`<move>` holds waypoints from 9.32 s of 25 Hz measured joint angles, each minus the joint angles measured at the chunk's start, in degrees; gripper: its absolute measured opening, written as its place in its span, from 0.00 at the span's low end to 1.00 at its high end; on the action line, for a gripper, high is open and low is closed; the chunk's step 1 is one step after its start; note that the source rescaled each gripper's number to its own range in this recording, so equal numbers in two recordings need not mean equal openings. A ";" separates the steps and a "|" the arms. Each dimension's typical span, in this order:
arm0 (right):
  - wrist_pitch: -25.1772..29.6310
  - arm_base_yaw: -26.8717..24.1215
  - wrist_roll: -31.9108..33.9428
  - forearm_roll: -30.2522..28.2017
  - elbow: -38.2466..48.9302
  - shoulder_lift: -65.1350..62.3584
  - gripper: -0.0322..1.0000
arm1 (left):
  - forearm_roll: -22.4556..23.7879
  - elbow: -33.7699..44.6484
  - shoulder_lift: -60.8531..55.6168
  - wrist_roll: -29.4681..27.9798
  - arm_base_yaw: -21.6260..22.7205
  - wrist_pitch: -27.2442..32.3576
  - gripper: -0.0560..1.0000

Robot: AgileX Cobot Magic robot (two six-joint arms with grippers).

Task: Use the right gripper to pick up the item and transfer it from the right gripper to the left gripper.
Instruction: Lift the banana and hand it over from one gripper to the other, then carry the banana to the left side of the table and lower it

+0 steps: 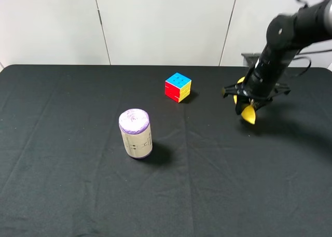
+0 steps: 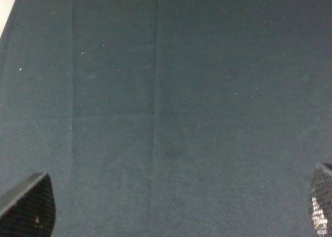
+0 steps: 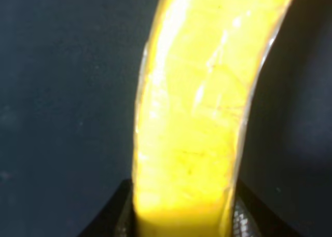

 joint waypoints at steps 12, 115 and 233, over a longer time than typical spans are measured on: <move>11.95 2.28 -11.71 5.14 -3.57 -6.78 0.03 | 0.00 0.00 0.00 0.00 0.00 0.00 0.96; 22.35 38.82 -44.24 8.73 -5.17 -23.12 0.03 | -21.09 -17.92 48.33 10.68 -36.52 -21.92 0.96; 25.76 38.82 -14.40 4.42 3.41 -50.22 1.00 | -39.23 -4.96 56.74 -18.63 -41.11 -59.96 0.06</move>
